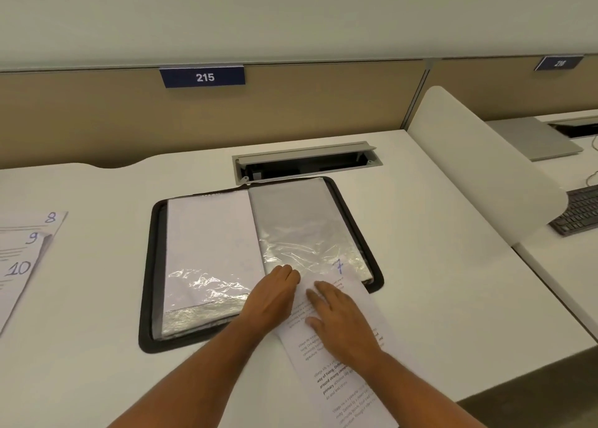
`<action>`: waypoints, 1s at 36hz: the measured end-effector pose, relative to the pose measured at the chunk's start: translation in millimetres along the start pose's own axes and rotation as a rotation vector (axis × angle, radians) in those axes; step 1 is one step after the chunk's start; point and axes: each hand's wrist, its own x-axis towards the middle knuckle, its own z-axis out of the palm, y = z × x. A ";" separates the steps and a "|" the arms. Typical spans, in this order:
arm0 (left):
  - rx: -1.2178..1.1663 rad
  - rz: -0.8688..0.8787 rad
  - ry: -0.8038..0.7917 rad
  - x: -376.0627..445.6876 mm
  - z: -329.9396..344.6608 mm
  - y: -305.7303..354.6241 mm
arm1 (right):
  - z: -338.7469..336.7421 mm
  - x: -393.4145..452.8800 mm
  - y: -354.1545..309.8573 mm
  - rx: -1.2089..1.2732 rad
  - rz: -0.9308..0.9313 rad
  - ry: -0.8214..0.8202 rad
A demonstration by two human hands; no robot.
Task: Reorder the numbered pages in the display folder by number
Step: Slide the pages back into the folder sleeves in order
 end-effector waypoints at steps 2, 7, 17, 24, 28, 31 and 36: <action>-0.024 -0.007 -0.010 -0.1 -3.5 0.3 | -1.7 6.1 1.0 -0.002 -0.045 -0.139; -0.034 0.011 -0.006 -1.4 -8.1 0.4 | -9.0 18.4 8.1 -0.099 -0.180 -0.267; 0.044 -0.018 0.066 -12.6 -11.3 -2.3 | -1.7 36.4 19.0 -0.259 -0.198 -0.224; 0.050 -0.052 0.085 -15.7 -16.9 -1.0 | -0.2 43.2 17.9 -0.259 -0.070 -0.265; 0.052 -0.068 0.085 -17.5 -17.4 1.3 | 5.9 45.8 14.1 -0.229 0.014 -0.261; 0.026 -0.106 0.100 -19.8 -13.9 2.1 | 5.7 45.3 12.2 -0.198 0.035 -0.276; 0.002 -0.140 0.139 -22.0 -12.2 7.4 | -0.2 44.5 7.5 -0.207 0.066 -0.275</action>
